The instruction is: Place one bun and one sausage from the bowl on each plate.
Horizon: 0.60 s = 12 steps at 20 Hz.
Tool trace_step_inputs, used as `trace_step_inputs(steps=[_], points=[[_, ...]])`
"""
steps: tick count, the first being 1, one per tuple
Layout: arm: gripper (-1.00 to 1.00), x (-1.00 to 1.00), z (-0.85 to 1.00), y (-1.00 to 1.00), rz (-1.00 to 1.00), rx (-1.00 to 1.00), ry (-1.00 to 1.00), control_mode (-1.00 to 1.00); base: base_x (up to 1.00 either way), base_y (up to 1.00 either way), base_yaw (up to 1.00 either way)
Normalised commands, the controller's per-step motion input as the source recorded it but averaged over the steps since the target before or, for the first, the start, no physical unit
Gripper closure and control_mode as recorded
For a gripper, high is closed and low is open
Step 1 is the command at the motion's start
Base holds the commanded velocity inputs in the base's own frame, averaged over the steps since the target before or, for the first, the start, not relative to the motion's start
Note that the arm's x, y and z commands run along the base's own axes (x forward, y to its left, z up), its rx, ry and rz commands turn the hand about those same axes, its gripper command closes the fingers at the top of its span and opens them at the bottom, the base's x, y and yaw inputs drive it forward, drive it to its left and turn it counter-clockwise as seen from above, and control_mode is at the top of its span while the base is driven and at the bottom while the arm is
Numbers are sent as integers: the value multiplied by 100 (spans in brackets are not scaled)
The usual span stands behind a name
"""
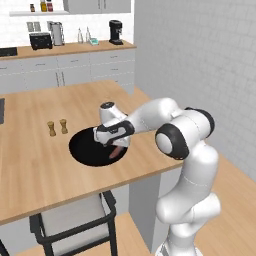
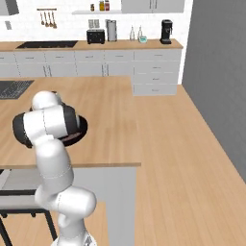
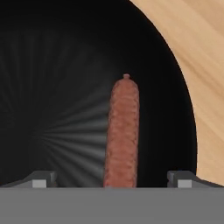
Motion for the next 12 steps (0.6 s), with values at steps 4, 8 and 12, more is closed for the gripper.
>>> trace_step_inputs(steps=[4,8,12], points=[[-100,19,-40,23,0,-6,3,-100,0,0,0],[-100,1,-65,15,0,-3,0,-100,0,0,0],[-100,-6,-48,2,0,0,0,-100,0,0,0]])
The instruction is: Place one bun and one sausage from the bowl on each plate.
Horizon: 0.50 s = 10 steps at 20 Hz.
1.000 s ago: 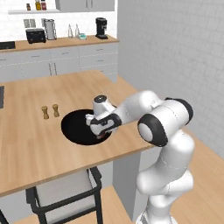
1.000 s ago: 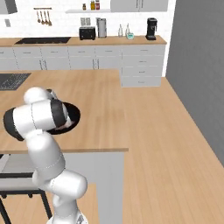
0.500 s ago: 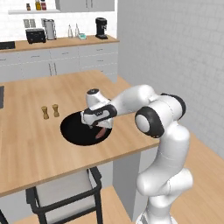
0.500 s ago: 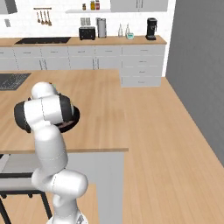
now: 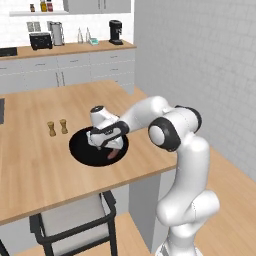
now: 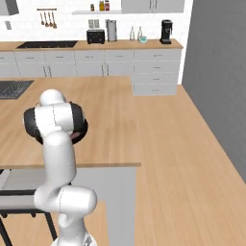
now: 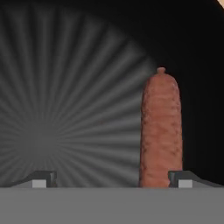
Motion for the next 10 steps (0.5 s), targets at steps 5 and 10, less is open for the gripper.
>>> trace_step_inputs(steps=[5,10], points=[[-100,-35,-2,-12,0,0,0,-100,0,0,0],[-100,0,-8,-2,0,0,0,-100,0,0,0]])
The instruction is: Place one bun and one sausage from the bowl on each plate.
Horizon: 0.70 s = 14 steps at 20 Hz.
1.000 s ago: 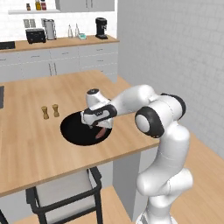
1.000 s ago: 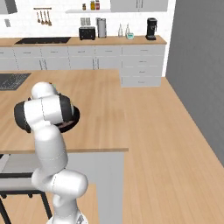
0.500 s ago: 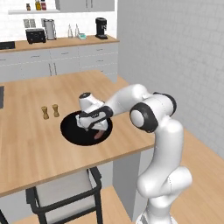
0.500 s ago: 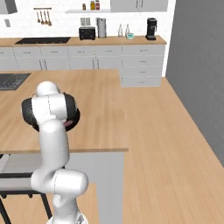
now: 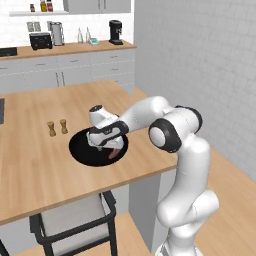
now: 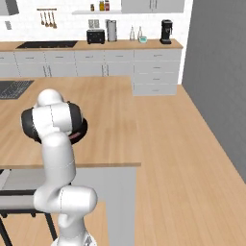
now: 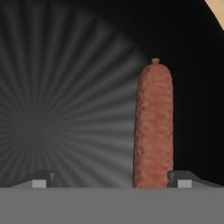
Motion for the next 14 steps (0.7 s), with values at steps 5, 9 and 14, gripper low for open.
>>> trace_step_inputs(steps=[5,9,14], points=[[-100,6,-34,-1,0,-2,0,-100,0,0,0],[-100,-8,-15,-11,0,-1,-3,-100,0,0,0],[-100,-23,0,-29,7,0,0,-100,0,0,0]])
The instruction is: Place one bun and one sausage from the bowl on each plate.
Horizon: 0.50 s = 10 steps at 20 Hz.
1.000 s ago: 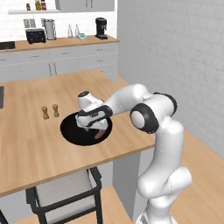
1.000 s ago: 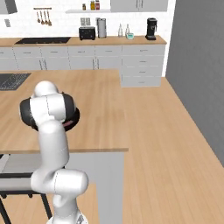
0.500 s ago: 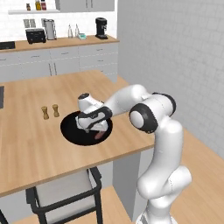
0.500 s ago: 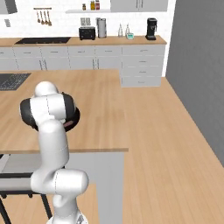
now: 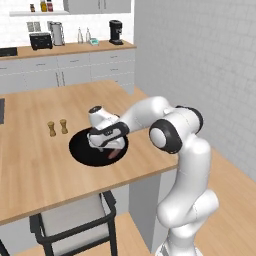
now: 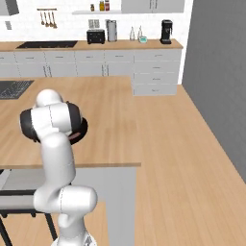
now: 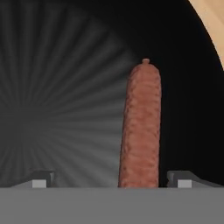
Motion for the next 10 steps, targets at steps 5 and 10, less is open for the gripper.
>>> trace_step_inputs(steps=[5,10], points=[[-100,2,-7,-14,5,0,0,-100,0,0,0],[-100,12,-35,0,2,-1,0,-100,0,0,0]])
